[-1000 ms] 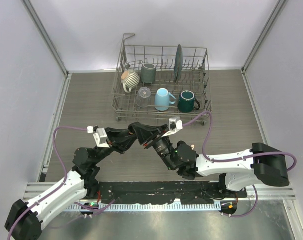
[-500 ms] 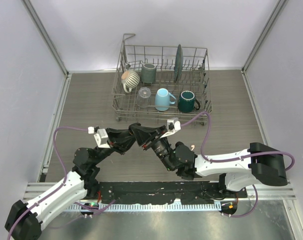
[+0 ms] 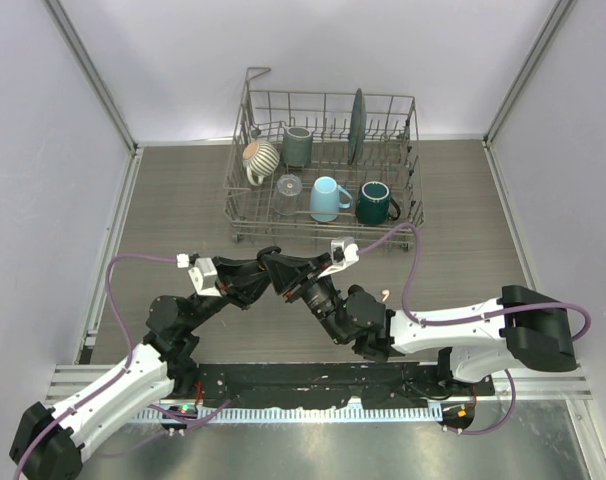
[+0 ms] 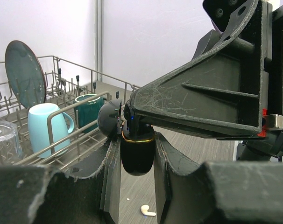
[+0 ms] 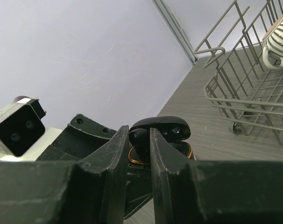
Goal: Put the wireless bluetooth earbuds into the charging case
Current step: Place the earbud in the charging case.
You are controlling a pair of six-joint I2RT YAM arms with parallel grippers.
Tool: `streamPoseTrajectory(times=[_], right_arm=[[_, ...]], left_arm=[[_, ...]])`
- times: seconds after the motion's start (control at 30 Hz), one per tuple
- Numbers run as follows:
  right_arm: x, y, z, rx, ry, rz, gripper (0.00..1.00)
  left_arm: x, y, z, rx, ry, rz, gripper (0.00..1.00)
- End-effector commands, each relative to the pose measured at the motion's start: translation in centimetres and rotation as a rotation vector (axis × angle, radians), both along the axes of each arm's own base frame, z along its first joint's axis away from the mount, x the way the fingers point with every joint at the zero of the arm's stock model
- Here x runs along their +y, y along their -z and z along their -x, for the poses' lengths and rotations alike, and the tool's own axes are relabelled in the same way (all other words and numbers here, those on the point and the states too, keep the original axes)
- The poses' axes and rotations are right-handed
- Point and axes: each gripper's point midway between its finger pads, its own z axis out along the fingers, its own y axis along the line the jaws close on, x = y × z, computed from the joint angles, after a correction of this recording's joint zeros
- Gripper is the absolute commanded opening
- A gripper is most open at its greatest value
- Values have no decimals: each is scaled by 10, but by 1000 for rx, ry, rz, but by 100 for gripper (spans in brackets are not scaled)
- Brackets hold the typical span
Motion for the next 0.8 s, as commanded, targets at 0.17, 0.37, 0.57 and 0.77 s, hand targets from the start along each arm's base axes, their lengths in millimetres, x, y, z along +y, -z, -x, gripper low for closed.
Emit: streamPoseTrajectory(times=[0.17, 0.37, 0.57, 0.77], right_arm=[[0, -3, 13, 39, -36, -13, 33], [-1, -18, 14, 25, -43, -16, 50], [-4, -36, 15, -2, -46, -38, 59], [-10, -69, 22, -62, -83, -87, 64]], left_arm=[[10, -42, 6, -127, -30, 83, 0], [6, -39, 8, -126, -4, 70, 0], [3, -37, 10, -122, 16, 60, 0], [2, -33, 11, -110, 20, 52, 0]])
